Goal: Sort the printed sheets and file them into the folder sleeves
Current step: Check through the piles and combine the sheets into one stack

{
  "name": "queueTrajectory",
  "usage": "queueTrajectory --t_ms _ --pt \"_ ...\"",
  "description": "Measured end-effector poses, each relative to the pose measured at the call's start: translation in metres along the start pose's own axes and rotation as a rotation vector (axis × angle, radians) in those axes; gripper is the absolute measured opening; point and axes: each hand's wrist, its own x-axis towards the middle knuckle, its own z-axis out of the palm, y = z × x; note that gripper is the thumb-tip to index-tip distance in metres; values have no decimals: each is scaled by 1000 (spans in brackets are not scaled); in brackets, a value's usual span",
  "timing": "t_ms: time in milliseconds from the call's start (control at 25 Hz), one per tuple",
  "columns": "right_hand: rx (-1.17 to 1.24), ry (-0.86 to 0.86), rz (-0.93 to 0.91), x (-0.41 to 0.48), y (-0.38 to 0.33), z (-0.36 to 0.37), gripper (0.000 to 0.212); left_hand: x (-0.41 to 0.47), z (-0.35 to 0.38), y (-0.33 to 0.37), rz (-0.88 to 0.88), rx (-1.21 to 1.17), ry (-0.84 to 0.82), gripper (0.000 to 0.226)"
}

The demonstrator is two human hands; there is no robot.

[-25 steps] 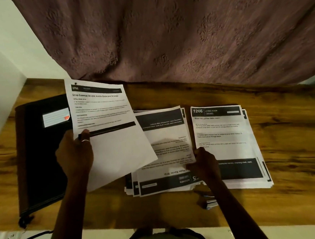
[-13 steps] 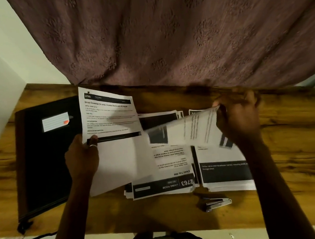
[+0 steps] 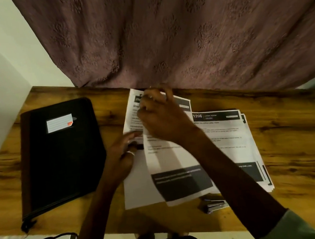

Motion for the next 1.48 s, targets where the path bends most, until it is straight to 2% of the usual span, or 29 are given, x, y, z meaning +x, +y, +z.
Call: queueTrajectory --t_ms 40,120,200,320,400,480,520,600,680,760,840,960,1120,1240,1360,1480 --pt "12 -11 -16 3 -7 10 27 -3 2 3 -70 -91 6 25" --pt "35 2 -3 6 -17 24 21 -7 2 4 -173 -217 -35 36" --pt "81 38 20 10 -26 30 14 -7 0 8 -209 -160 -79 39" --pt "216 107 41 14 -35 29 18 -8 2 3 -205 -87 7 23" --pt "365 145 221 5 -25 33 32 -8 -5 -7 -221 -60 102 23" --pt "439 141 520 -24 -3 52 38 -11 -23 -16 -208 -40 222 22" --pt "436 74 643 -45 10 63 38 -13 -34 -21 -192 -26 283 23" --pt "430 -240 844 -90 24 84 33 -17 -52 -28 -172 -27 354 25" --pt "483 -535 992 -131 18 96 39 -18 -62 -32 -164 -45 361 27" --pt "548 -617 1068 -156 3 103 52 -16 -62 -30 -162 -75 347 30" --pt "615 -654 1048 -166 -11 108 63 -14 -57 -23 -159 -105 322 30" --pt "654 -690 1056 -169 -18 112 60 -11 -50 -15 -160 -150 302 30" --pt "650 -595 1094 -174 -8 102 29 -10 -51 -5 -159 -190 309 29" --pt "777 -380 917 -172 11 84 11 -12 -52 -5 -154 -215 309 30" --pt "691 -136 761 -163 34 58 25 -14 -56 -3 -119 -240 277 40" --pt "633 21 608 -152 70 25 40 -15 -67 3 -86 -386 180 69"
